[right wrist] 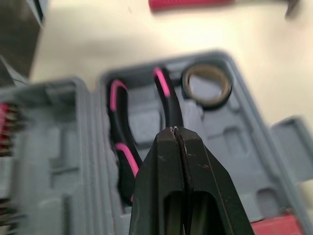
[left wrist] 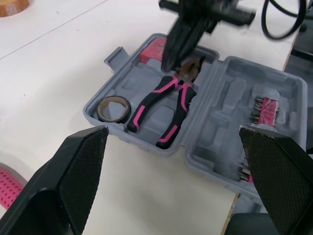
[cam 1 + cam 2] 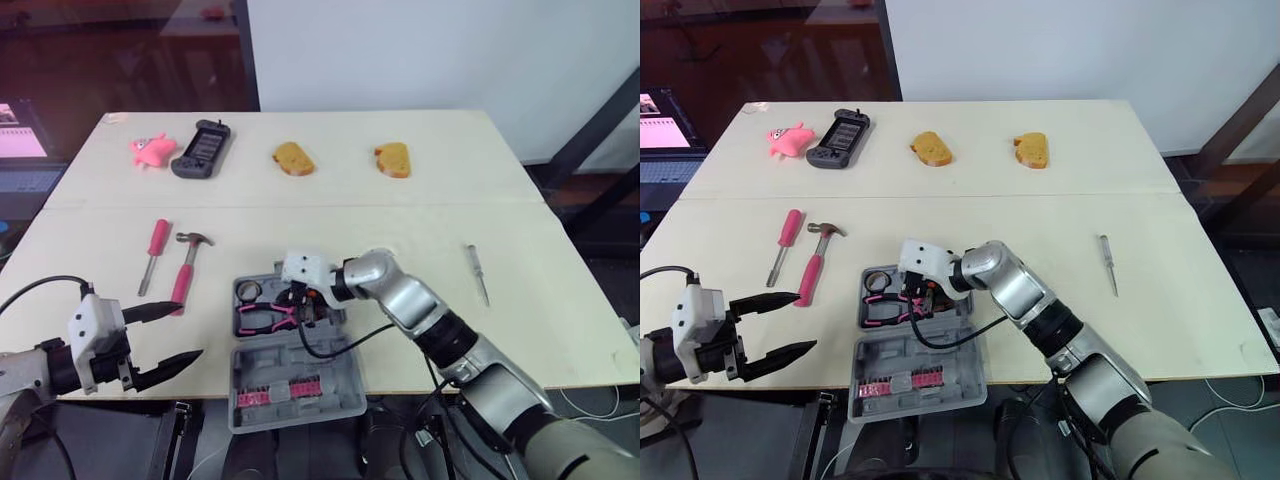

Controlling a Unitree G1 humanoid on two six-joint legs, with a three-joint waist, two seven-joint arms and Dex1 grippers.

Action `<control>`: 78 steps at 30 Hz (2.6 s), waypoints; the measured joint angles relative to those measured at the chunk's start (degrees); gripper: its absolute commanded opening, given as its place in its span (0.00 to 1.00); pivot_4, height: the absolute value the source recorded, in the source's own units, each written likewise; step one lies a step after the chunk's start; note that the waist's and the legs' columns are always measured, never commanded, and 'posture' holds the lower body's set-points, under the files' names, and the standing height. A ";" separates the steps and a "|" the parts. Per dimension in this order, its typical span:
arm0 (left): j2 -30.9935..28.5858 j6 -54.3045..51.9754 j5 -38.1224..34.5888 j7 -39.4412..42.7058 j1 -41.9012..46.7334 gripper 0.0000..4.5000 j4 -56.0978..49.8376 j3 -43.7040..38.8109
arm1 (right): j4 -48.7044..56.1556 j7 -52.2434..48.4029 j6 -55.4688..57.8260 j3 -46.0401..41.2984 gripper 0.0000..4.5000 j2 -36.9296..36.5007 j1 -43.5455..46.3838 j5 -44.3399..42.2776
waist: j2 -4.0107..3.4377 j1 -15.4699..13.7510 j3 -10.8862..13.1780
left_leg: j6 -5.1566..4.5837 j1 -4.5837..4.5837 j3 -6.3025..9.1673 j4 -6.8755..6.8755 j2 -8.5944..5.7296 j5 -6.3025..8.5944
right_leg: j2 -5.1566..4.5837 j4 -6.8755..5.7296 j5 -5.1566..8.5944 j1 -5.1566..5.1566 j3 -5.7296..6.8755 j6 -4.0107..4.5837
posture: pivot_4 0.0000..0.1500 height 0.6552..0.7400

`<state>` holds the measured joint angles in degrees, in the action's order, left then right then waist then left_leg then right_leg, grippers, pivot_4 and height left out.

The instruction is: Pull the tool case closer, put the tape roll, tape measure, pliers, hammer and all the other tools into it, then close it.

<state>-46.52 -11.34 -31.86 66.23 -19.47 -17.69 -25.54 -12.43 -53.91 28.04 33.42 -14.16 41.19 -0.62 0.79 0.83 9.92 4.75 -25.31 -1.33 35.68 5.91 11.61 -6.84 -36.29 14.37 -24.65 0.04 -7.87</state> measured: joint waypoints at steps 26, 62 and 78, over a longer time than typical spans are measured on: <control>-0.04 0.81 7.14 -2.09 -0.35 1.00 0.83 2.38 | -10.55 0.73 -10.57 -0.44 0.01 2.70 -2.27 4.25 | 0.06 -0.10 -1.05 | 0.04 1.34 -0.04 -0.50 0.00 0.03 | 0.00 0.26 0.27 1.22 0.00 0.24 | 1.00 0.77; 0.77 17.23 21.47 3.61 21.78 0.00 30.59 25.22 | 8.08 -12.69 -18.79 -6.74 0.00 -24.47 -16.11 6.88 | 0.07 -0.43 -0.88 | 0.02 0.82 -0.08 -0.46 -0.01 0.00 | 0.01 0.12 0.23 0.58 -0.01 0.16 | 1.00 0.77; 7.51 16.77 23.14 1.60 24.79 0.00 32.62 30.46 | 6.23 -11.53 -18.79 -6.28 0.00 -18.94 -16.15 8.38 | 0.07 -1.20 -0.89 | 0.03 0.88 -0.08 -0.43 -0.01 0.00 | 0.01 0.12 0.20 0.67 -0.01 0.11 | 1.00 0.77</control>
<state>-39.01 5.43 -8.72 67.82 5.32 14.92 4.92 -6.20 -65.44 9.24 27.14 -33.10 25.03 7.75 0.87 -0.37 9.02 4.78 -24.43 -1.40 35.25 5.90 11.61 -6.83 -36.17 14.57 -23.97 0.03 -7.76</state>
